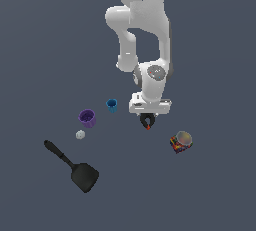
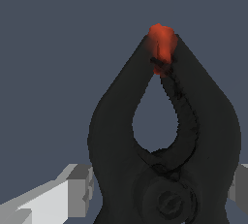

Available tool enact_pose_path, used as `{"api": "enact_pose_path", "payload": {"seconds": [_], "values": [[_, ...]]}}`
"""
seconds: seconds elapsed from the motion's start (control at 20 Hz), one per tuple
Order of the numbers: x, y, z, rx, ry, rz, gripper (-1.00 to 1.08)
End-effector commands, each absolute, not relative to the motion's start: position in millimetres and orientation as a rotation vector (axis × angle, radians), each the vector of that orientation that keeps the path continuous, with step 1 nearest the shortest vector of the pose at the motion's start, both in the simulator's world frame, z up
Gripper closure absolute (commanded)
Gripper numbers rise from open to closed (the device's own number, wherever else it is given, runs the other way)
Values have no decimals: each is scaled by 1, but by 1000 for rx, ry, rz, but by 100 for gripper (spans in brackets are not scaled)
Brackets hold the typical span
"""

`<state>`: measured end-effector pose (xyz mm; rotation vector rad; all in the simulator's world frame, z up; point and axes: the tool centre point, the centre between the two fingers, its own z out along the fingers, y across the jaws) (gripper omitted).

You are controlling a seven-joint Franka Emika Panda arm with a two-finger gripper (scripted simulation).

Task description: Pick up a designated object from a clutter of objects.

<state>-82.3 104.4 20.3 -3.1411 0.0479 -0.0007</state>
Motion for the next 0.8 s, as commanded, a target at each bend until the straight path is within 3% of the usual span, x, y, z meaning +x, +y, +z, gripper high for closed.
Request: {"api": "enact_pose_path", "payload": {"seconds": [0.0,0.75], "values": [[-82,104,20,-3141,48,-1,108],[-91,78,69,-3142,48,-1,108]]}}
